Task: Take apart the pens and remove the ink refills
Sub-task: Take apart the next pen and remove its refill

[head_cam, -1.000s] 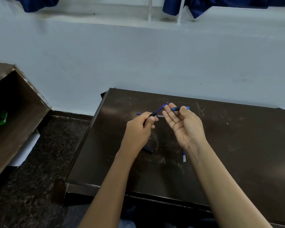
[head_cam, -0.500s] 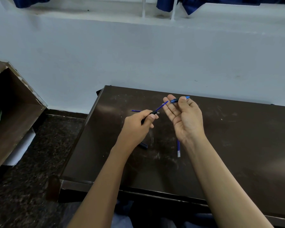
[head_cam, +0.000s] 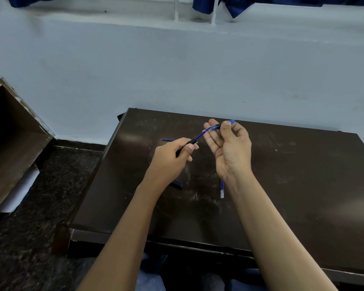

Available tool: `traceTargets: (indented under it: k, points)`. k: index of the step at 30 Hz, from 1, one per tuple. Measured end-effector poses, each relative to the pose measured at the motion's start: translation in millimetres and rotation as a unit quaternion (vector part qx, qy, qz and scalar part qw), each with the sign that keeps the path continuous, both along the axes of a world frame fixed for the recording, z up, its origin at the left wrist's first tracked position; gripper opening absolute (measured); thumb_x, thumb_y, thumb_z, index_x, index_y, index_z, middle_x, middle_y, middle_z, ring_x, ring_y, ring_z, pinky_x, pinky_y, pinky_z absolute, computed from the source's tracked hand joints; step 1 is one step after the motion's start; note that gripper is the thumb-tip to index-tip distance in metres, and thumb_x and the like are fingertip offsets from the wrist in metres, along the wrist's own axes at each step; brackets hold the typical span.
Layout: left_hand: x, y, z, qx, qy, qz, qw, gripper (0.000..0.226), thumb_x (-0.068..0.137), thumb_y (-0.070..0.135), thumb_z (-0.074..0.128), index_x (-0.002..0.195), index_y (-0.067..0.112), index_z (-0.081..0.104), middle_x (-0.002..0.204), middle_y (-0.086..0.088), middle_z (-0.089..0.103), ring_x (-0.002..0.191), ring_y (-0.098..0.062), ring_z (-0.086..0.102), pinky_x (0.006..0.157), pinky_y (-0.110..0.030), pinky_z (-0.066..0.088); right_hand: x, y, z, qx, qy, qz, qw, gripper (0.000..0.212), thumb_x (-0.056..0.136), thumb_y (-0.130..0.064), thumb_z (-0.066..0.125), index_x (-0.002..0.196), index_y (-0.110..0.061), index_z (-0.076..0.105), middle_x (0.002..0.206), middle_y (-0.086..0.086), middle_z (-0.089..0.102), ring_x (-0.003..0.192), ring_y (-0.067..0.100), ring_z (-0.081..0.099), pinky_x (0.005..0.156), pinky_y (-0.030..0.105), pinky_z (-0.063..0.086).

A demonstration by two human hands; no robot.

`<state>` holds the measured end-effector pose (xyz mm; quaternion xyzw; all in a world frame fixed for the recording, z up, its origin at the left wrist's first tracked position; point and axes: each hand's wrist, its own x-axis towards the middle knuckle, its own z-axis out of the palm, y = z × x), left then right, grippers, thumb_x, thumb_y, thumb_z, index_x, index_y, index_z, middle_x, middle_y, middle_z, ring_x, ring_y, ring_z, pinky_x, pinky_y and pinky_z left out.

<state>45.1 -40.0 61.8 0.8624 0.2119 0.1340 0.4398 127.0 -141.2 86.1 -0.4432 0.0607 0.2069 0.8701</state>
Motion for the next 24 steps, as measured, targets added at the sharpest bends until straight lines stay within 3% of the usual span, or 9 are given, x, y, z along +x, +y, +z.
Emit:
traceTargets:
  k: [8,15,20,24]
  points:
    - [0,2,-1,-0.003,0.007,0.002,1.000,0.029,0.098,0.027,0.045,0.113,0.017,0.068,0.076,0.009,0.063,0.065,-0.003,0.055,0.063,-0.012,0.042,4,1,-5,-0.012,-0.017,0.003,1.000,0.033,0.098,-0.013,0.050,0.128,-0.003,0.043,0.102,0.014,0.071,0.089,0.022,0.073,0.084,0.039,0.059]
    - [-5,9,-3,-0.017,0.009,0.010,1.000,0.027,0.098,0.027,0.045,0.110,0.017,0.068,0.081,-0.001,0.068,0.063,-0.002,0.056,0.057,-0.001,0.041,1,6,-5,-0.077,-0.062,0.040,0.994,0.028,0.095,-0.009,0.053,0.121,-0.001,0.048,0.103,0.016,0.070,0.089,0.021,0.073,0.082,0.033,0.059]
    - [-6,10,2,-0.039,0.017,0.030,0.999,0.027,0.098,0.028,0.046,0.099,0.018,0.071,0.078,0.003,0.069,0.051,0.010,0.052,0.049,-0.001,0.039,2,9,-4,-0.100,-0.058,0.046,0.992,0.028,0.096,-0.011,0.053,0.121,0.000,0.050,0.104,0.017,0.071,0.089,0.022,0.073,0.077,0.031,0.060]
    - [-4,6,8,-0.073,0.026,0.042,0.996,0.031,0.097,0.028,0.045,0.089,0.018,0.073,0.076,0.003,0.071,0.058,0.001,0.053,0.050,-0.002,0.040,4,14,-3,-0.100,-0.024,0.065,0.993,0.028,0.097,-0.011,0.052,0.122,0.001,0.051,0.100,0.014,0.072,0.087,0.020,0.073,0.077,0.031,0.060]
